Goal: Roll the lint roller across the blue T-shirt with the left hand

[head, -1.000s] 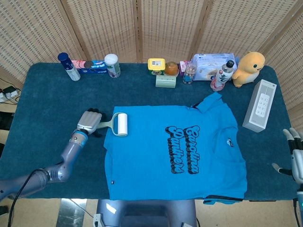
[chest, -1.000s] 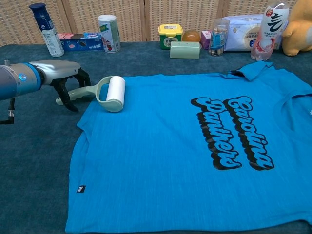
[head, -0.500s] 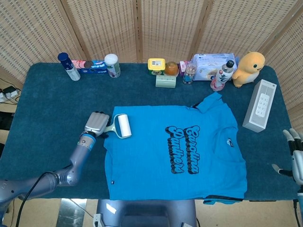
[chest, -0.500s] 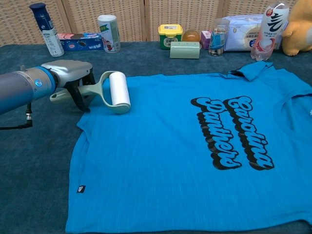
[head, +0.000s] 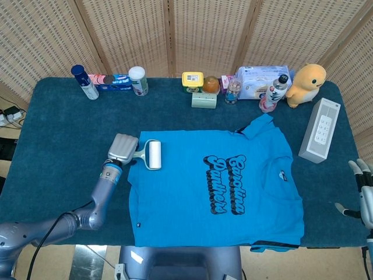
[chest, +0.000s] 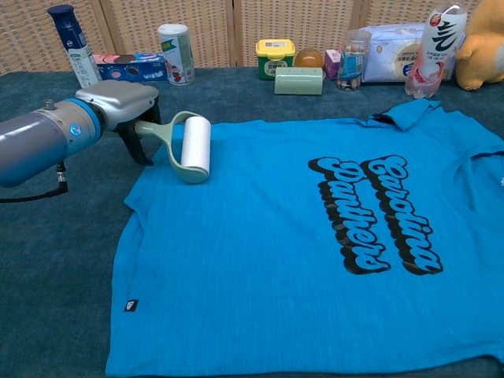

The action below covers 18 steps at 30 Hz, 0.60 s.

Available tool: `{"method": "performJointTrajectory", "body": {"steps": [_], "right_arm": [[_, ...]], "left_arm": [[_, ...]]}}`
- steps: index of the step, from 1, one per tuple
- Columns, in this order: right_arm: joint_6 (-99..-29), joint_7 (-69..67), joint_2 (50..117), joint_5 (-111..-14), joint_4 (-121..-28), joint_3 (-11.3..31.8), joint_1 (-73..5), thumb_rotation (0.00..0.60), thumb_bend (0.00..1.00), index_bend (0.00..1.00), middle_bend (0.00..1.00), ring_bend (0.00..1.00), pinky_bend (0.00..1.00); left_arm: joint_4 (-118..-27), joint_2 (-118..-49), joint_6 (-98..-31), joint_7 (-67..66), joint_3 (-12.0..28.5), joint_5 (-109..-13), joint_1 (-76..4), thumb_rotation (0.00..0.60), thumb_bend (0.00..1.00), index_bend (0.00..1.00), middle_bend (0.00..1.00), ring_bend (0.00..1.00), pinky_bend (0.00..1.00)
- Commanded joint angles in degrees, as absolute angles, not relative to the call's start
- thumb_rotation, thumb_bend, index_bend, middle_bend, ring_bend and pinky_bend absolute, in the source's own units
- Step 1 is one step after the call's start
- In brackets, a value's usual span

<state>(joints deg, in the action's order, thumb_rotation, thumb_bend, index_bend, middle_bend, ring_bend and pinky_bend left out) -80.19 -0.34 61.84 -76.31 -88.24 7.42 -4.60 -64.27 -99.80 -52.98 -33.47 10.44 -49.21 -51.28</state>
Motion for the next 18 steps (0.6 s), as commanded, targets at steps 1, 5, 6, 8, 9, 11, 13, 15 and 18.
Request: {"method": "performJointTrajectory", "body": {"steps": [1, 5, 6, 8, 9, 11, 13, 15, 18], "right_arm": [[-80.16, -0.35, 61.76, -76.31, -88.25, 7.34, -4.56, 0.6, 0.0, 0.03, 0.0, 0.0, 0.0], [-80.02, -0.39, 61.54, -76.09, -88.52, 7.34, -4.51, 0.6, 0.0, 0.03, 0.0, 0.0, 0.0], [-80.02, -0.38, 61.49, -76.05, -88.6, 7.36, -4.52, 0.6, 0.0, 0.03, 0.0, 0.0, 0.0], [-79.98, -0.34, 61.48, -76.05, -88.7, 7.36, -4.55, 0.6, 0.0, 0.04, 0.0, 0.0, 0.0], [-79.94, -0.39, 61.46, -76.09, -88.75, 7.33, -4.56, 0.6, 0.0, 0.04, 0.0, 0.0, 0.0], [-79.88, -0.5, 61.41, -76.18, -88.78, 7.26, -4.56, 0.6, 0.0, 0.03, 0.0, 0.0, 0.0], [-79.82, -0.54, 61.36, -76.24, -88.85, 7.24, -4.61, 0.6, 0.0, 0.03, 0.0, 0.0, 0.0], [-79.89, -0.72, 61.28, -76.33, -88.97, 7.18, -4.54, 0.6, 0.0, 0.03, 0.0, 0.0, 0.0], [-79.98, -0.81, 61.16, -76.37, -89.05, 7.15, -4.47, 0.6, 0.0, 0.03, 0.0, 0.0, 0.0]], "left_arm": [[-63.98, -99.57, -52.92, -33.95, 10.17, -50.63, -51.8, 0.6, 0.42, 0.96, 0.82, 0.81, 0.97], [-62.9, -99.84, -53.06, -30.96, 10.62, -52.99, -51.71, 0.6, 0.68, 0.99, 0.84, 0.83, 1.0], [-62.75, -99.82, -52.97, -30.22, 10.76, -53.37, -51.62, 0.6, 0.72, 0.99, 0.84, 0.83, 1.0], [-62.67, -99.72, -52.72, -29.67, 10.97, -53.47, -51.51, 0.6, 0.77, 1.0, 0.84, 0.83, 1.0], [-62.83, -99.59, -52.46, -29.56, 11.12, -53.3, -51.46, 0.6, 0.8, 1.0, 0.84, 0.83, 1.0], [-63.35, -99.29, -52.03, -29.23, 11.52, -52.75, -51.33, 0.6, 0.83, 1.0, 0.84, 0.83, 1.0], [-64.01, -98.87, -51.55, -29.22, 11.9, -51.89, -51.15, 0.6, 0.85, 1.0, 0.84, 0.83, 1.0], [-64.8, -98.33, -50.86, -29.43, 12.2, -50.87, -51.09, 0.6, 0.86, 1.0, 0.84, 0.83, 1.0], [-66.29, -96.98, -49.66, -30.53, 12.33, -49.38, -51.24, 0.6, 0.86, 1.0, 0.84, 0.83, 1.0]]}}
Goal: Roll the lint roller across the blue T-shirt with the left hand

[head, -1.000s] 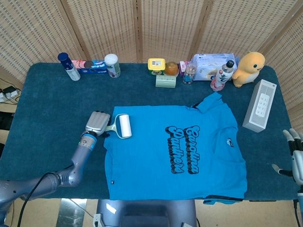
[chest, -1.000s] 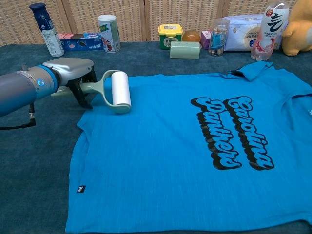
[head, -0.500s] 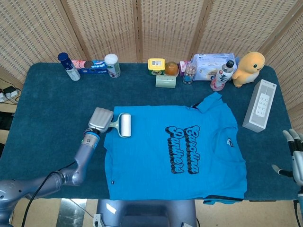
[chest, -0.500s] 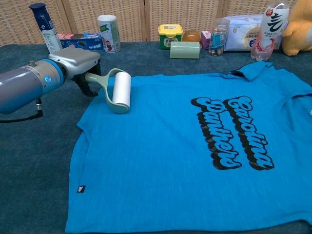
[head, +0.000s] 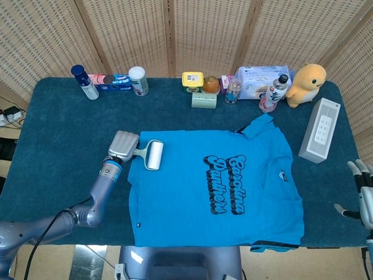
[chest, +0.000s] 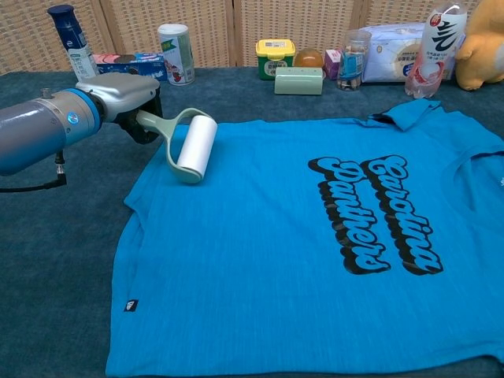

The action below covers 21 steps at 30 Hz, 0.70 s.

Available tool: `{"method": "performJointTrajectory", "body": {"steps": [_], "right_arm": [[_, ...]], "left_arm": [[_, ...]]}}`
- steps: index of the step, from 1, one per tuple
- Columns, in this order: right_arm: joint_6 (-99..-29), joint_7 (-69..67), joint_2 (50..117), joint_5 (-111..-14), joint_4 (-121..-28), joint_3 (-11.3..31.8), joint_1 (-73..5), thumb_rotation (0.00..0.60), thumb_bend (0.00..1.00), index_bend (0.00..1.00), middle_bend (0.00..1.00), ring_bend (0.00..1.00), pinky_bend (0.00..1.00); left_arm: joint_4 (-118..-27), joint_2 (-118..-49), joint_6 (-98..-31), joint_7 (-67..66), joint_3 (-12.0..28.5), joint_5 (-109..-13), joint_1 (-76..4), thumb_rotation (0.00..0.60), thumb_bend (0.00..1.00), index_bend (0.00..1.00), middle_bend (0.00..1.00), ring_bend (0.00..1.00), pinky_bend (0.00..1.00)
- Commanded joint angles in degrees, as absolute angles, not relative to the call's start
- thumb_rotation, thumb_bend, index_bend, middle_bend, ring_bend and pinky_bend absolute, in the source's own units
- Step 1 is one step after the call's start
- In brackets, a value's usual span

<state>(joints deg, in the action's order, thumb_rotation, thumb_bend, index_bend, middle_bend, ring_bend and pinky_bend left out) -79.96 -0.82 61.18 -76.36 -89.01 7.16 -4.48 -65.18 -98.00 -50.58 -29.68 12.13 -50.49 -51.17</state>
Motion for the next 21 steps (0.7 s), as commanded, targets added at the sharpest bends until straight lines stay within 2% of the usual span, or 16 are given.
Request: {"method": "performJointTrajectory", "body": {"steps": [1, 6, 10, 15, 21], "right_arm": [[-79.98, -0.76, 61.13, -76.33, -89.07, 7.15, -4.46, 0.6, 0.0, 0.03, 0.0, 0.0, 0.0], [-79.84, -0.85, 61.07, -76.28, -89.07, 7.19, -4.54, 0.6, 0.0, 0.03, 0.0, 0.0, 0.0], [-79.18, -1.02, 61.09, -75.95, -88.88, 7.18, -4.74, 0.6, 0.0, 0.03, 0.0, 0.0, 0.0], [-78.57, -1.16, 61.22, -75.54, -88.6, 7.28, -5.01, 0.6, 0.0, 0.03, 0.0, 0.0, 0.0], [-78.27, -1.38, 61.3, -75.27, -88.43, 7.33, -5.12, 0.6, 0.0, 0.03, 0.0, 0.0, 0.0]], "left_arm": [[-67.03, -96.37, -49.22, -30.85, 12.46, -48.75, -51.32, 0.6, 0.86, 1.0, 0.84, 0.83, 1.0], [-70.5, -93.16, -46.67, -31.3, 14.13, -43.83, -51.83, 0.6, 0.86, 1.0, 0.84, 0.83, 1.0], [-74.42, -88.75, -39.71, -28.84, 16.53, -35.25, -52.99, 0.6, 0.86, 1.0, 0.84, 0.84, 1.0], [-75.46, -85.97, -38.13, -32.11, 14.81, -28.01, -56.29, 0.6, 0.86, 1.0, 0.85, 0.84, 1.0], [-76.23, -84.55, -39.53, -36.44, 12.22, -20.22, -60.61, 0.6, 0.86, 1.0, 0.85, 0.84, 1.0]]}}
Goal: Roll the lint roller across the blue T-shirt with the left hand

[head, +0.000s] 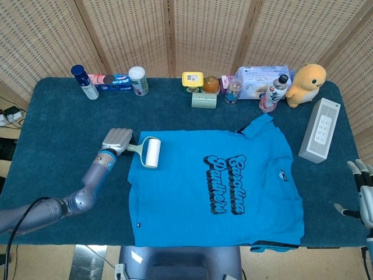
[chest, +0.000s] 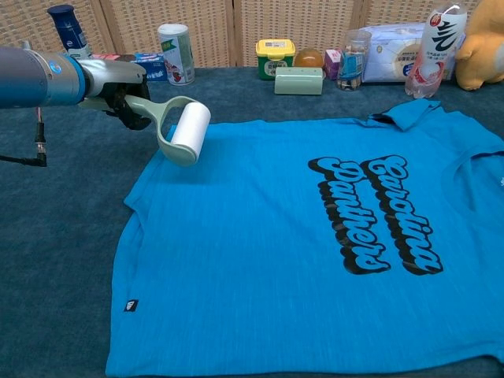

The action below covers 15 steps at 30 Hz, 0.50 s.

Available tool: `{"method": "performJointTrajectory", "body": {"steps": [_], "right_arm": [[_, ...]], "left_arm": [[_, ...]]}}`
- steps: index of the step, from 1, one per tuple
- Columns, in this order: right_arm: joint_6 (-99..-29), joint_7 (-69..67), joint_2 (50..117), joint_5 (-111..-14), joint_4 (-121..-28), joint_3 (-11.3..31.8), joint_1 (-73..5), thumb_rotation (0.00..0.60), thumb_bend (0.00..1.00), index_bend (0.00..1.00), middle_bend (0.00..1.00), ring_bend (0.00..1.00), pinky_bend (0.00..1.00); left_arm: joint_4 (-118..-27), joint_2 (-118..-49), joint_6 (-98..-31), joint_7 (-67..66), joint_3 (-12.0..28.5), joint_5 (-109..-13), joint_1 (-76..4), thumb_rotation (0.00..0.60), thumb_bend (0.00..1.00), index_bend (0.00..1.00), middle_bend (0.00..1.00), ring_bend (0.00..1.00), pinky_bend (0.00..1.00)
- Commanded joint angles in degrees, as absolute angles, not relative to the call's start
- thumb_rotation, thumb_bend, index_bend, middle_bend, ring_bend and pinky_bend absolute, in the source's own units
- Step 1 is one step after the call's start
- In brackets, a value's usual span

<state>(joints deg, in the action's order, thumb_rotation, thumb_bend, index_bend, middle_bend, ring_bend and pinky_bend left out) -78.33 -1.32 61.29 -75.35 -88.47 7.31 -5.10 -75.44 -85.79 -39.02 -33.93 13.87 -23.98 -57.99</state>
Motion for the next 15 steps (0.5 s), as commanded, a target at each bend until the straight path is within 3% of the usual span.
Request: {"method": "performJointTrajectory", "body": {"steps": [1, 7, 15], "right_arm": [[-78.15, -1.44, 61.31, -75.18, -88.35, 7.36, -5.16, 0.6, 0.0, 0.03, 0.0, 0.0, 0.0], [-76.61, -2.02, 61.5, -74.59, -87.79, 7.3, -5.68, 0.6, 0.0, 0.03, 0.0, 0.0, 0.0], [-75.47, -2.52, 61.67, -73.82, -87.08, 7.42, -6.08, 0.6, 0.0, 0.04, 0.0, 0.0, 0.0]], "left_arm": [[-76.15, -84.48, -39.88, -37.17, 11.59, -19.18, -61.2, 0.6, 0.86, 1.0, 0.85, 0.84, 1.0], [-73.28, -85.49, -40.21, -41.45, 7.63, -12.56, -64.33, 0.6, 0.86, 1.0, 0.85, 0.84, 1.0], [-70.09, -87.46, -41.64, -41.93, 6.23, -11.65, -65.56, 0.6, 0.85, 1.0, 0.85, 0.84, 1.0]]}}
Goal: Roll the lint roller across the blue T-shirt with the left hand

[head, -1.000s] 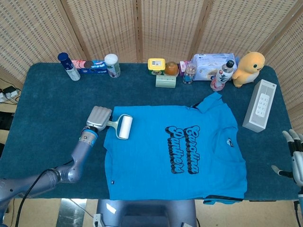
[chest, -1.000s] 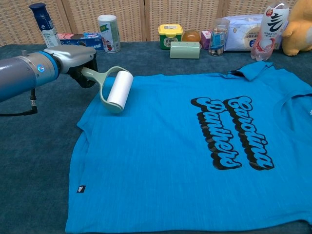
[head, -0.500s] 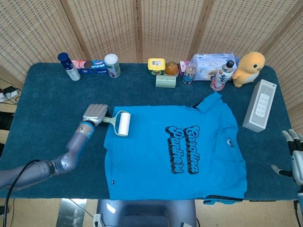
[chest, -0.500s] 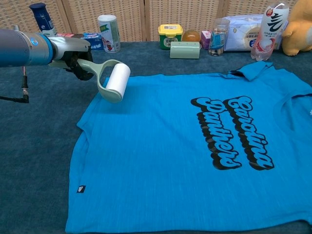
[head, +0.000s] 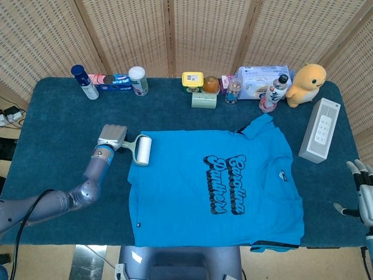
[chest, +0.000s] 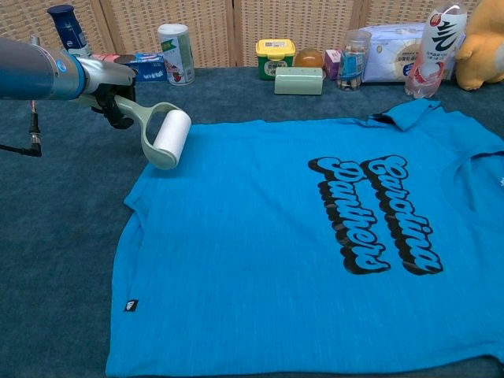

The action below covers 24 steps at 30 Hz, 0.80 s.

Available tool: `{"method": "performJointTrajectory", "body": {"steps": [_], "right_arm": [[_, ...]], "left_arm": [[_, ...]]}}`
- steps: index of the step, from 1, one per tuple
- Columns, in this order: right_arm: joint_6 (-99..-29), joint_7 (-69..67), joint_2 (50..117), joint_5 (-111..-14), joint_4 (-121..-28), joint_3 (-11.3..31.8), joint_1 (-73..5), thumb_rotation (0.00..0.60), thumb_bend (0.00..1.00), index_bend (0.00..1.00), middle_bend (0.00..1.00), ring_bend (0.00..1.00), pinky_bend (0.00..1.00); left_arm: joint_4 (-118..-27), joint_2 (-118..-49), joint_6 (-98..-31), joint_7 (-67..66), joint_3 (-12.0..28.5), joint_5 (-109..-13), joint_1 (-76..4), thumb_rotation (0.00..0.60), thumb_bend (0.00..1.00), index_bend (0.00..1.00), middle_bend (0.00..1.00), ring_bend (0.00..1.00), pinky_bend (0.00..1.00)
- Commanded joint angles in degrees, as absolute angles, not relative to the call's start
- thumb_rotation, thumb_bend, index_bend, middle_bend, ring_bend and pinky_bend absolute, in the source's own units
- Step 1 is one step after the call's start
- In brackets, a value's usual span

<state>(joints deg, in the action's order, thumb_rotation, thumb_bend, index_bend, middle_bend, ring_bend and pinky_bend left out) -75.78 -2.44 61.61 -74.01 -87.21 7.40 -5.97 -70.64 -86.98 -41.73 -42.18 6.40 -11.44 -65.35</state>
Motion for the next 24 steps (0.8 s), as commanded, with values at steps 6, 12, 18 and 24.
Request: {"method": "performJointTrajectory", "body": {"steps": [6, 12, 18, 24], "right_arm": [[-74.41, -2.8, 61.75, -73.28, -86.71, 7.4, -6.44, 0.6, 0.0, 0.04, 0.0, 0.0, 0.0], [-74.7, -3.31, 61.52, -73.07, -86.71, 7.63, -6.33, 0.6, 0.0, 0.03, 0.0, 0.0, 0.0], [-74.78, -3.95, 61.25, -72.96, -86.78, 7.75, -6.23, 0.6, 0.0, 0.03, 0.0, 0.0, 0.0], [-74.79, -4.67, 60.96, -72.93, -86.8, 7.85, -6.16, 0.6, 0.0, 0.03, 0.0, 0.0, 0.0]], "left_arm": [[-68.1, -89.34, -40.68, -41.94, 5.93, -11.52, -66.47, 0.6, 0.85, 1.0, 0.85, 0.84, 1.0], [-66.27, -91.38, -40.7, -43.06, 5.54, -10.26, -67.77, 0.6, 0.85, 1.0, 0.85, 0.84, 1.0], [-64.86, -92.94, -40.68, -43.73, 5.64, -9.13, -68.61, 0.6, 0.85, 1.0, 0.85, 0.84, 1.0], [-64.48, -93.89, -40.63, -43.63, 6.23, -8.92, -69.12, 0.6, 0.85, 1.0, 0.85, 0.84, 1.0]]}}
